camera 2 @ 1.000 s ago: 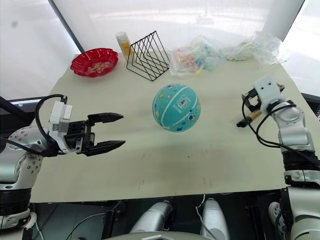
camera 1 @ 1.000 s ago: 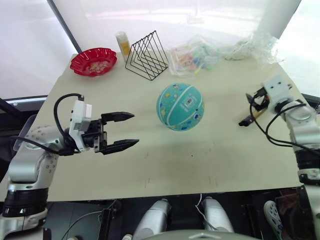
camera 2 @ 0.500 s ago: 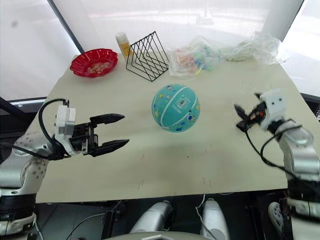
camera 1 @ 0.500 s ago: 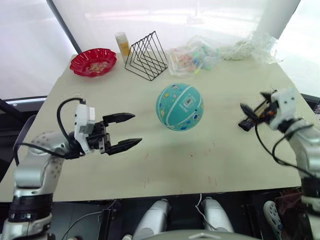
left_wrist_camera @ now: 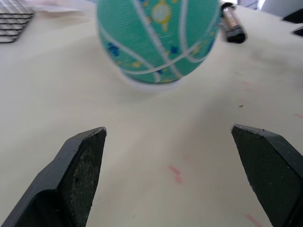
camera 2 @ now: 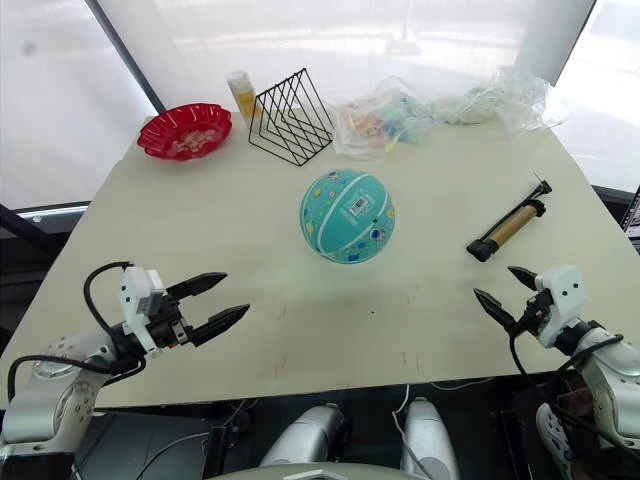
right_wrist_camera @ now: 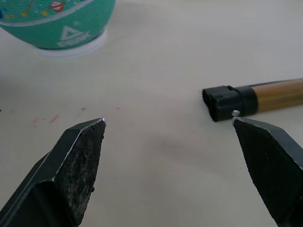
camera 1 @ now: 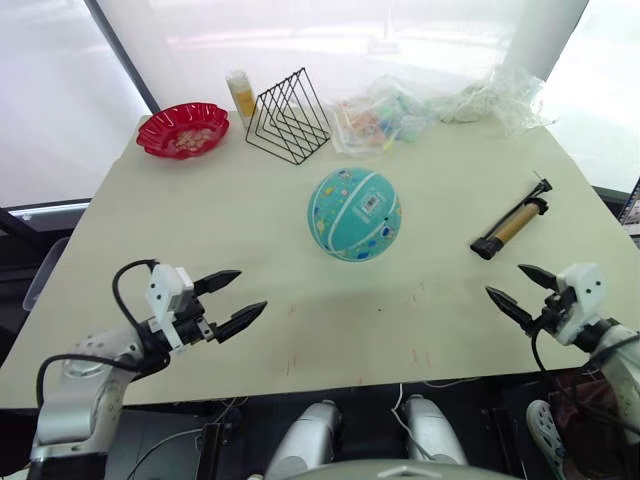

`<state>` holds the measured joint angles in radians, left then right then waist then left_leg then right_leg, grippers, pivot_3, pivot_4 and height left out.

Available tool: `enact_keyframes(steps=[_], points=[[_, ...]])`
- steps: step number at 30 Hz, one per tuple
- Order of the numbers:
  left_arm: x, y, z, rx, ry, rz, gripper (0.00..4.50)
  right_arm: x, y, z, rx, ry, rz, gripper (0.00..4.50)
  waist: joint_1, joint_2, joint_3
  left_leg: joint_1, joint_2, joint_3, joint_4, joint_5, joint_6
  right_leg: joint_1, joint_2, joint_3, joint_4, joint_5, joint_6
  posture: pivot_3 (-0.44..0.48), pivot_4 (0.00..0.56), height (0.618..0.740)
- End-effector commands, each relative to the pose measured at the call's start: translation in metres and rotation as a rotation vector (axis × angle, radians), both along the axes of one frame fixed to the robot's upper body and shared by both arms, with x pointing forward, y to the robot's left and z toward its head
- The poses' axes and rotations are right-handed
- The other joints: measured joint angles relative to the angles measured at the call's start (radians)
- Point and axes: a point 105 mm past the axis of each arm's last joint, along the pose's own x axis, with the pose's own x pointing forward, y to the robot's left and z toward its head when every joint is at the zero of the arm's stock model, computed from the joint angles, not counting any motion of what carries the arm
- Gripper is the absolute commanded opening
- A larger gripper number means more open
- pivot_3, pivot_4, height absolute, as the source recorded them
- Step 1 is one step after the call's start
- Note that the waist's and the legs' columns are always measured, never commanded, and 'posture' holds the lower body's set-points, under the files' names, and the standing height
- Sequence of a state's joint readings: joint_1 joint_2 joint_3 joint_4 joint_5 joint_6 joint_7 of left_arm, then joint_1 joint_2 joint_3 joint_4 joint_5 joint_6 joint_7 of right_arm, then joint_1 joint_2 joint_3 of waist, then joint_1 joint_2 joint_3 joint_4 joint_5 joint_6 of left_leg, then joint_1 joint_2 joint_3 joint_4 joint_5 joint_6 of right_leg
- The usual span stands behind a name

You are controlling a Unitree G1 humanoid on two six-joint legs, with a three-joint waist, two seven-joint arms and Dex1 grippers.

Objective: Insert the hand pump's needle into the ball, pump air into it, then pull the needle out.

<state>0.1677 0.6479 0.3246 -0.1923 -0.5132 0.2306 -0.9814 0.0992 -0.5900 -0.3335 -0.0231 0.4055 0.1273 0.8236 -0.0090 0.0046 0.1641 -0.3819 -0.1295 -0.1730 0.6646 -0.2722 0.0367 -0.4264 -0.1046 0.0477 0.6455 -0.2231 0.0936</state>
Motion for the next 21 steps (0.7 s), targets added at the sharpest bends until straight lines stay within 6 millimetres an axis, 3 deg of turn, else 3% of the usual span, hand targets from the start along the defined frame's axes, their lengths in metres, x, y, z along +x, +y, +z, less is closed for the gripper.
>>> enact_keyframes(steps=[1, 4, 10, 21], points=[[-0.01, 0.018, -0.004, 0.025, -0.012, 0.089, 4.5, -0.003, -0.009, 0.013, -0.024, -0.061, 0.031, 4.49, 0.0, 0.0, 0.0, 0.0, 0.0, 0.0, 0.0, 0.0, 0.0, 0.0, 0.0, 0.0, 0.0, 0.0, 0.0, 0.0, 0.15, 0.74], [-0.028, 0.034, -0.023, 0.025, 0.045, 0.189, 4.5, -0.009, -0.015, 0.004, -0.053, -0.023, 0.065, 4.49, -0.004, 0.0, 0.0, 0.001, 0.0, 0.002, -0.001, 0.0, 0.0, 0.0, 0.0, 0.002, 0.0, 0.0, 0.0, 0.0, 0.15, 0.74], [-0.044, 0.039, -0.04, 0.03, 0.077, 0.252, 4.5, -0.012, -0.025, -0.005, -0.081, 0.006, 0.068, 4.49, 0.013, -0.001, 0.0, 0.002, 0.001, 0.001, -0.002, -0.001, 0.002, 0.001, 0.0, 0.0, -0.001, 0.0, 0.0, 0.0, 0.15, 0.74], [-0.048, 0.038, -0.051, 0.068, 0.073, 0.268, 4.5, -0.011, -0.027, -0.004, -0.078, 0.009, 0.079, 4.49, 0.023, -0.001, 0.0, 0.002, 0.001, 0.001, -0.002, -0.001, 0.002, 0.003, 0.0, 0.0, -0.002, 0.0, 0.0, 0.0, 0.15, 0.74]])
